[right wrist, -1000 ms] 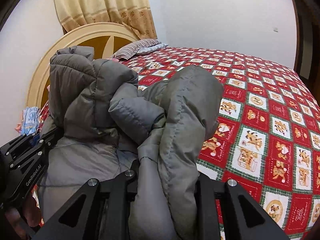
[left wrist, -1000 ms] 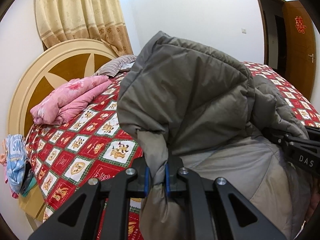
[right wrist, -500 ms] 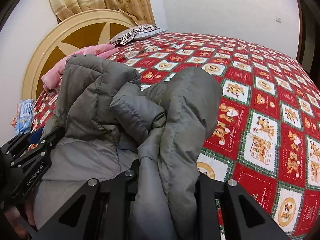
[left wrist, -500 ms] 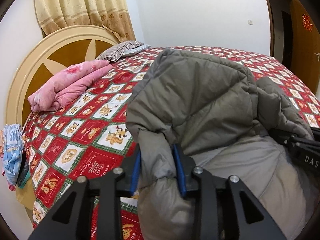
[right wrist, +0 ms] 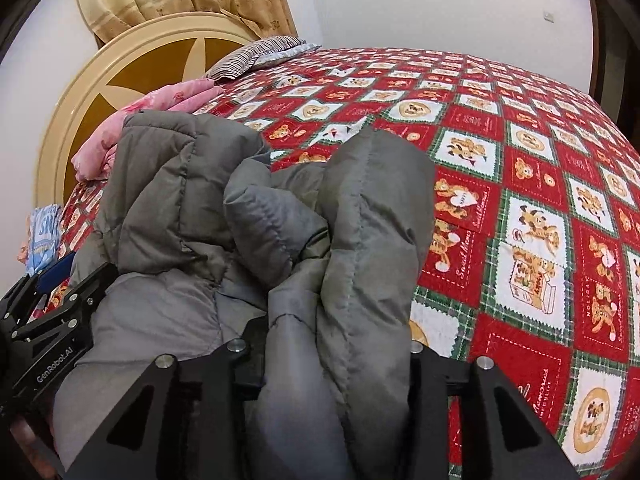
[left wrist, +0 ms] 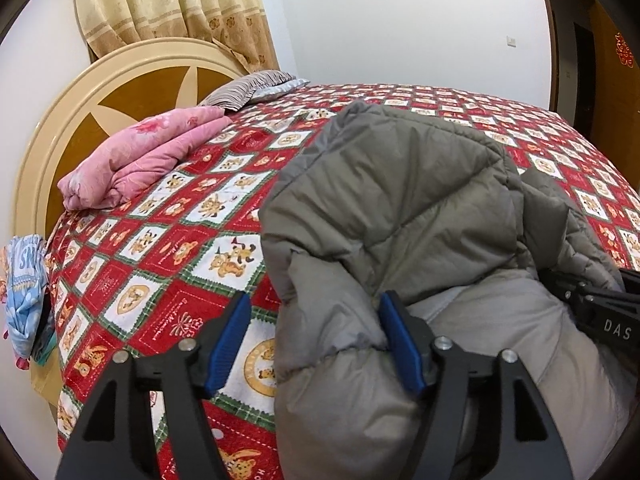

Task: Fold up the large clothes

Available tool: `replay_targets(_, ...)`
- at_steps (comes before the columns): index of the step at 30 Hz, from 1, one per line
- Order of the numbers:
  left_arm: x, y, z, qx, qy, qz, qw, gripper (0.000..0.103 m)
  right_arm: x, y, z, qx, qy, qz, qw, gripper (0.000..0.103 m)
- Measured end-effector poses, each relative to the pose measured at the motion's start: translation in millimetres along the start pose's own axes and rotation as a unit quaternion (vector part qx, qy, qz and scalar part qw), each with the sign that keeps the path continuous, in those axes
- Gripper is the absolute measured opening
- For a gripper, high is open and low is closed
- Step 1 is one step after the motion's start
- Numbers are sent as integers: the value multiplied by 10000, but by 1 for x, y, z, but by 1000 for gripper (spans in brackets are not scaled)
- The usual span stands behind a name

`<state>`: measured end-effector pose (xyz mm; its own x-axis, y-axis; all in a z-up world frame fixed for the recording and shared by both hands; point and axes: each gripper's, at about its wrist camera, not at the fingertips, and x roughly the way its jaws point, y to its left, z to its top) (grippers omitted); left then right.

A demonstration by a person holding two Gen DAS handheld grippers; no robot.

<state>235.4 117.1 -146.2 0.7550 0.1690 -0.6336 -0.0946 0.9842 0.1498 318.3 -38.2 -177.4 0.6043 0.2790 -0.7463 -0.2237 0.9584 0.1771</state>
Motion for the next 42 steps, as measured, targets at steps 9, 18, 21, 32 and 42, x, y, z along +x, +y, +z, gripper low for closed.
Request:
replay_targets(9, -30, 9, 2, -74, -80, -53, 9999, 78, -39, 5, -1, 33, -176, -171, 9997, 47)
replay_targets(18, -139, 39, -2, -260, -1069, -30, 9939, 102, -158, 34, -25, -234, -1197, -257, 9922, 66)
replay_targets(21, -157, 48, -5, -375, -1195, -88, 9921, 102, -177, 44, -36, -326, -1275, -266, 9909, 66)
replay_targets(32, -176, 55, -8, -467, -1402, -222, 9888, 102, -208, 68, -54, -537, -1463, -280, 9874, 66)
replay_targets(42, -177, 58, -12, -485, -1398, -223, 9887, 102, -212, 69, -53, -497, -1508, -255, 9870, 66)
